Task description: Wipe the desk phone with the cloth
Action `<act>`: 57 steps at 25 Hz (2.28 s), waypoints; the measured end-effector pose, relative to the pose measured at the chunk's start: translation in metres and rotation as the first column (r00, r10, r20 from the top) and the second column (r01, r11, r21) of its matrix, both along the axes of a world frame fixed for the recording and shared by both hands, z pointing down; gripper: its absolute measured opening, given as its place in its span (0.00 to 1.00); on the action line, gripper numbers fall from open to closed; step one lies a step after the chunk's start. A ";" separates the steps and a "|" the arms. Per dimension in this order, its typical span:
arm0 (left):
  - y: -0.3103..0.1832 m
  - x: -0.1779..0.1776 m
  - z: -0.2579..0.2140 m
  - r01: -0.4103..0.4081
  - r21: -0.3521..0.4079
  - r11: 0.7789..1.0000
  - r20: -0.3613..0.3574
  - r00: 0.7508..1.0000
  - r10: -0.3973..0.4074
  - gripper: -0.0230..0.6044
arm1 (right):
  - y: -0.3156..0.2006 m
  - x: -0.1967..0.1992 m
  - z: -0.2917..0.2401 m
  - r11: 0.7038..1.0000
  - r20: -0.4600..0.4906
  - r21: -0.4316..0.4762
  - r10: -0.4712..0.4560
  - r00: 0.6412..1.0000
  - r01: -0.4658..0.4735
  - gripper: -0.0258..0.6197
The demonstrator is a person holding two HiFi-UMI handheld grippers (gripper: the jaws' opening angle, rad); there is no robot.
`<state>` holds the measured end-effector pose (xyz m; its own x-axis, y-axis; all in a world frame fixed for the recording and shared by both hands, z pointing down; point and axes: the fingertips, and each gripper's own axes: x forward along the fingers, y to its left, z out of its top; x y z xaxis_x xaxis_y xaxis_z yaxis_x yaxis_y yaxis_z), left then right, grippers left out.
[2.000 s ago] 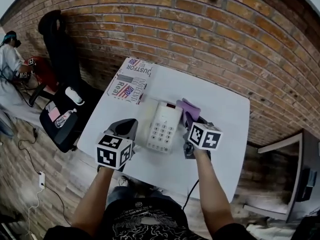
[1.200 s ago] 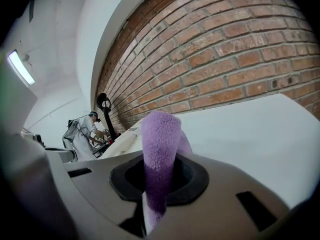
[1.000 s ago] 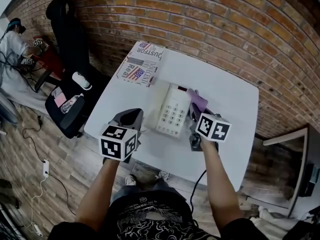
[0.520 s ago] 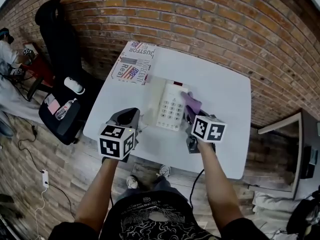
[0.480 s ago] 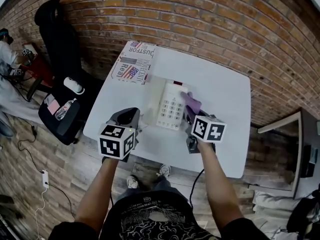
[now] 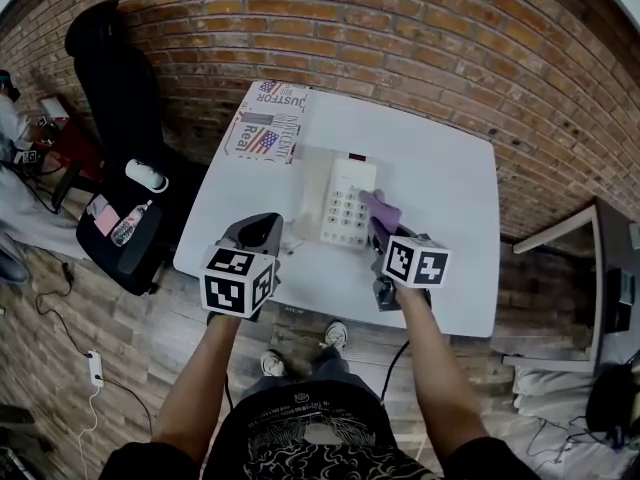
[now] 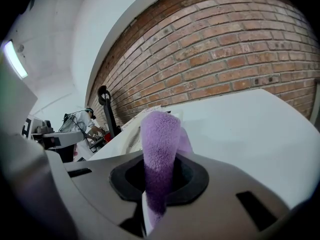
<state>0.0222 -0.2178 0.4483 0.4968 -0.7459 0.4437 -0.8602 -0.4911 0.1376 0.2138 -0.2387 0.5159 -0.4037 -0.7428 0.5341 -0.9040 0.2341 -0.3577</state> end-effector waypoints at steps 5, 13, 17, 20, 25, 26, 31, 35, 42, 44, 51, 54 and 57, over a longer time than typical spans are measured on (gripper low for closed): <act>0.009 -0.006 0.000 -0.023 0.000 1.000 -0.015 1.000 0.023 0.05 | 0.019 -0.007 0.003 1.000 0.004 -0.006 0.020 1.000 -0.020 0.11; 0.023 -0.019 -0.004 -0.047 0.011 0.999 -0.040 0.998 0.048 0.05 | 0.048 -0.018 0.007 0.997 0.031 -0.008 0.081 0.996 -0.081 0.11; 0.029 -0.022 -0.006 -0.073 0.014 0.997 -0.046 0.996 0.073 0.05 | 0.058 -0.025 0.009 0.994 0.045 -0.015 0.105 0.993 -0.105 0.11; 0.034 -0.025 -0.008 -0.085 0.021 0.996 -0.045 0.995 0.085 0.05 | 0.062 -0.033 0.010 0.994 0.050 -0.015 0.110 0.993 -0.109 0.11; 0.041 -0.033 -0.006 -0.091 0.012 0.996 -0.051 0.995 0.091 0.05 | 0.067 -0.053 0.015 0.994 0.073 -0.023 0.106 0.992 -0.105 0.11; 0.042 -0.034 -0.005 -0.093 0.009 0.996 -0.052 0.994 0.093 0.05 | 0.068 -0.057 0.016 0.994 0.079 -0.025 0.104 0.991 -0.103 0.11; 0.045 -0.038 -0.006 -0.095 0.010 0.995 -0.049 0.994 0.095 0.05 | 0.066 -0.076 0.017 0.995 0.110 -0.025 0.096 0.989 -0.094 0.11; 0.046 -0.044 -0.006 -0.090 0.016 0.996 -0.047 0.995 0.091 0.05 | 0.065 -0.092 0.016 0.996 0.153 -0.020 0.091 0.984 -0.089 0.11; 0.051 -0.058 0.002 -0.074 0.001 0.997 -0.047 0.996 0.074 0.05 | 0.069 -0.120 0.017 0.998 0.194 -0.003 0.055 0.979 -0.055 0.11; 0.052 -0.061 0.003 -0.069 -0.001 0.998 -0.049 0.996 0.069 0.05 | 0.068 -0.126 0.016 0.999 0.193 -0.001 0.042 0.980 -0.043 0.11; 0.059 -0.067 0.005 -0.062 -0.005 0.998 -0.052 0.997 0.062 0.05 | 0.066 -0.151 0.012 1.000 0.189 0.008 -0.021 0.982 0.020 0.11; 0.061 -0.070 0.006 -0.058 -0.013 0.998 -0.063 0.996 0.057 0.05 | 0.066 -0.163 0.010 0.999 0.183 0.014 -0.053 0.982 0.051 0.11; 0.061 -0.070 0.006 -0.059 -0.012 0.998 -0.064 0.996 0.058 0.05 | 0.067 -0.167 0.010 0.998 0.170 0.013 -0.067 0.983 0.066 0.11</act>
